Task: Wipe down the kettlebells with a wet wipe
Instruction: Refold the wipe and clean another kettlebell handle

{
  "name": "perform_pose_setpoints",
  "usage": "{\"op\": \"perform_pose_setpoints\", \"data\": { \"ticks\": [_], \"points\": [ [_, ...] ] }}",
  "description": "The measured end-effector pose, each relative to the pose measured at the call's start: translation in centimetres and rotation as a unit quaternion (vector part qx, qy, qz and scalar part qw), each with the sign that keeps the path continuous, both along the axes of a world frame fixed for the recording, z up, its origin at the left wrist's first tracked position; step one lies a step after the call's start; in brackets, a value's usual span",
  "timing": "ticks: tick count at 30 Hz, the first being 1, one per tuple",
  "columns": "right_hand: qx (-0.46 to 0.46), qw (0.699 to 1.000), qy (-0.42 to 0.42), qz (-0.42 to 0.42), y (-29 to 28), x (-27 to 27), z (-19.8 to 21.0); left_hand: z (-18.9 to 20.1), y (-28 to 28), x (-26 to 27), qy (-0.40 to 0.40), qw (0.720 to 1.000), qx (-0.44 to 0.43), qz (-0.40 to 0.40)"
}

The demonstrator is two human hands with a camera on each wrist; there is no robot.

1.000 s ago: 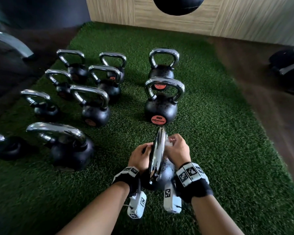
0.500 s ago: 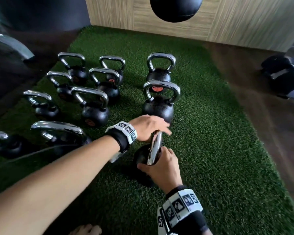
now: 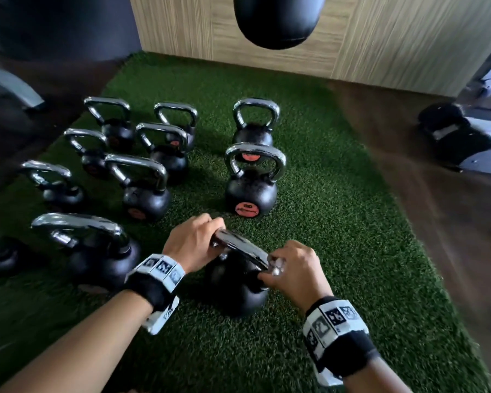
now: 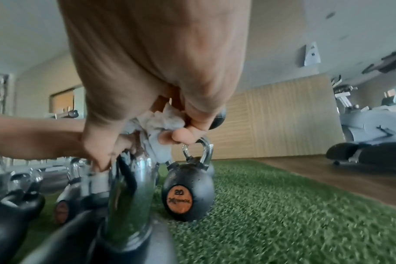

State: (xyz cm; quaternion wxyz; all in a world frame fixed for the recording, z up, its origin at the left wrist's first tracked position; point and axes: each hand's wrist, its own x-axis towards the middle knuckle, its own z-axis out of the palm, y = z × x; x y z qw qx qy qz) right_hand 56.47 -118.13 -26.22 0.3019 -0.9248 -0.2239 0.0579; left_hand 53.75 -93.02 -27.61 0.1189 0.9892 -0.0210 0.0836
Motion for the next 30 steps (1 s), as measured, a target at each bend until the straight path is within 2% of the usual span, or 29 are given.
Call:
{"op": "perform_pose_setpoints", "data": {
  "ticks": [3,6,8,11,13,15,18,21,24,26,30],
  "points": [
    [-0.006,0.997,-0.028,0.065,-0.4,1.4,0.8,-0.8,-0.1,-1.8,-0.029,0.998,0.033,0.041],
    [-0.028,0.995,-0.037,0.093,-0.5,2.1,1.3,-0.3,-0.4,-1.9,-0.002,0.997,0.049,0.055],
    [-0.041,0.993,-0.048,0.096,-0.5,1.8,1.4,0.1,-0.2,-1.7,0.030,0.998,0.016,0.044],
    [-0.068,0.990,-0.049,0.111,-0.4,1.6,1.6,1.6,1.1,-1.6,0.146,0.988,-0.054,-0.006],
    [-0.090,0.986,-0.025,0.141,-0.8,2.2,2.3,3.4,3.0,-0.8,0.270,0.958,-0.094,-0.031],
    [-0.096,0.982,-0.018,0.161,-1.3,3.3,3.4,5.6,4.9,0.9,0.350,0.931,-0.085,-0.061],
    [-0.038,0.993,-0.025,0.106,-1.8,5.5,5.2,8.8,7.0,5.2,0.376,0.922,-0.038,-0.085],
    [0.050,0.997,-0.054,0.008,-1.1,8.3,6.7,10.0,8.5,10.3,0.337,0.940,-0.036,-0.047],
    [0.090,0.990,-0.105,-0.027,0.5,11.4,7.9,7.8,9.5,15.4,0.304,0.947,-0.103,0.020],
    [0.095,0.990,-0.102,-0.029,1.7,13.5,8.3,5.1,9.7,18.3,0.301,0.937,-0.167,0.060],
    [0.056,0.994,-0.089,-0.030,4.5,17.5,8.2,-0.3,9.5,22.6,0.297,0.921,-0.234,0.099]
  ]
}}
